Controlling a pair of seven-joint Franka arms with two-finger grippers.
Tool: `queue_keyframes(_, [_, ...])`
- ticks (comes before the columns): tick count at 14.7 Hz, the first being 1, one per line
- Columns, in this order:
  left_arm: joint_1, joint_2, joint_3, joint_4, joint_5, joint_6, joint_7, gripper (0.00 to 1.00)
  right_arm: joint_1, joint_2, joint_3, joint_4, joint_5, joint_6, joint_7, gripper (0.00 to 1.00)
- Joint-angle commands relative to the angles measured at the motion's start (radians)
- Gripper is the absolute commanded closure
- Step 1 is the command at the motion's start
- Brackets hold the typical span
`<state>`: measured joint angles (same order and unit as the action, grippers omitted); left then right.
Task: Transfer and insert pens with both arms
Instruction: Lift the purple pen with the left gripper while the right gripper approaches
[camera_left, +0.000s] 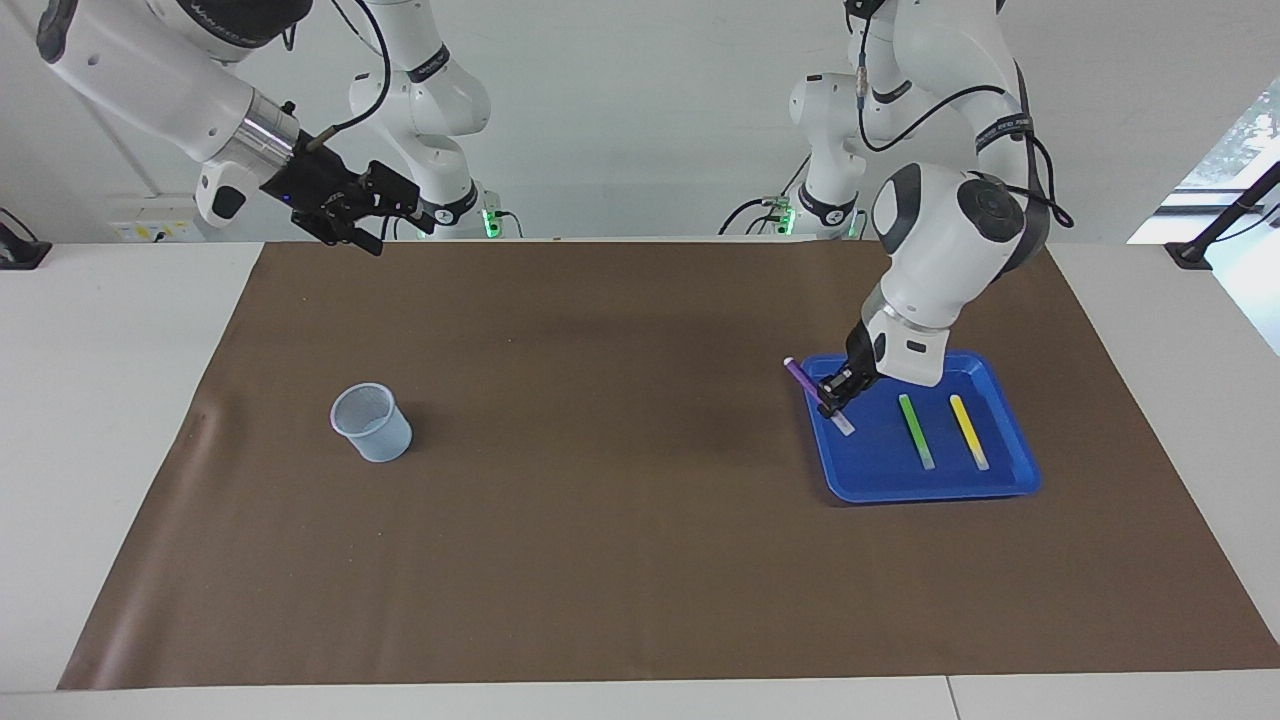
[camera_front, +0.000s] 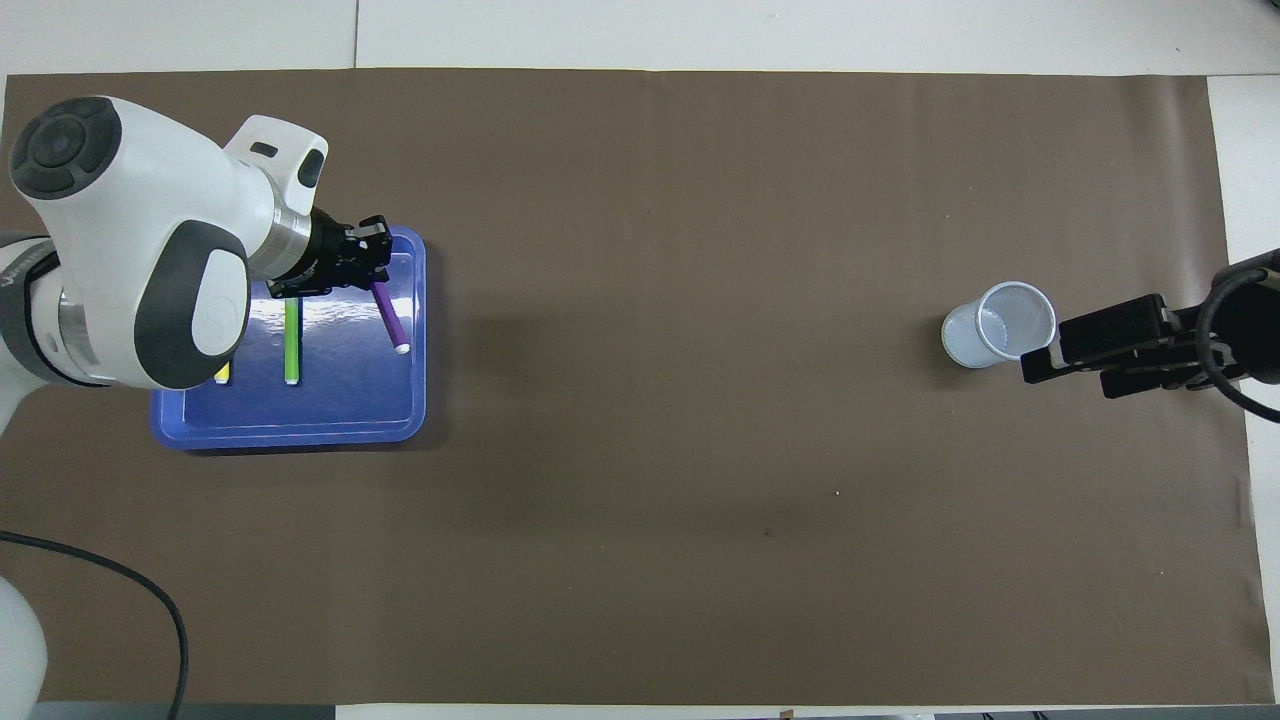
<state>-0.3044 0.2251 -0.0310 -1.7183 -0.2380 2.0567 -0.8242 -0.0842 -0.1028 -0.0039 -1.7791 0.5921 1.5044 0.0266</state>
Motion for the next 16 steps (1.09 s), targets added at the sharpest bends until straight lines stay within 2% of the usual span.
queue_keyframes(1, [-0.074, 0.037, 0.013, 0.072, -0.085, 0.019, -0.253, 1.0, -0.002, -0.101, 0.008, -0.19, 0.144, 0.146, -0.011, 0.0])
queue_keyframes(4, [-0.166, 0.049, 0.013, 0.077, -0.11, 0.115, -0.484, 1.0, 0.055, -0.121, 0.01, -0.298, 0.279, 0.293, 0.004, 0.0])
queue_keyframes(8, [-0.252, 0.051, 0.011, 0.077, -0.11, 0.164, -0.689, 1.0, 0.087, -0.104, 0.01, -0.403, 0.477, 0.387, 0.009, 0.0])
queue_keyframes(10, [-0.298, 0.051, 0.011, 0.077, -0.113, 0.207, -0.766, 1.0, 0.15, -0.098, 0.012, -0.411, 0.497, 0.436, 0.076, 0.0])
queue_keyframes(14, [-0.369, 0.051, 0.011, 0.077, -0.113, 0.244, -0.857, 1.0, 0.184, -0.035, 0.013, -0.411, 0.606, 0.511, 0.05, 0.0])
queue_keyframes(16, [-0.393, 0.05, 0.011, 0.077, -0.113, 0.244, -0.877, 1.0, 0.187, -0.032, 0.013, -0.411, 0.611, 0.527, 0.05, 0.14])
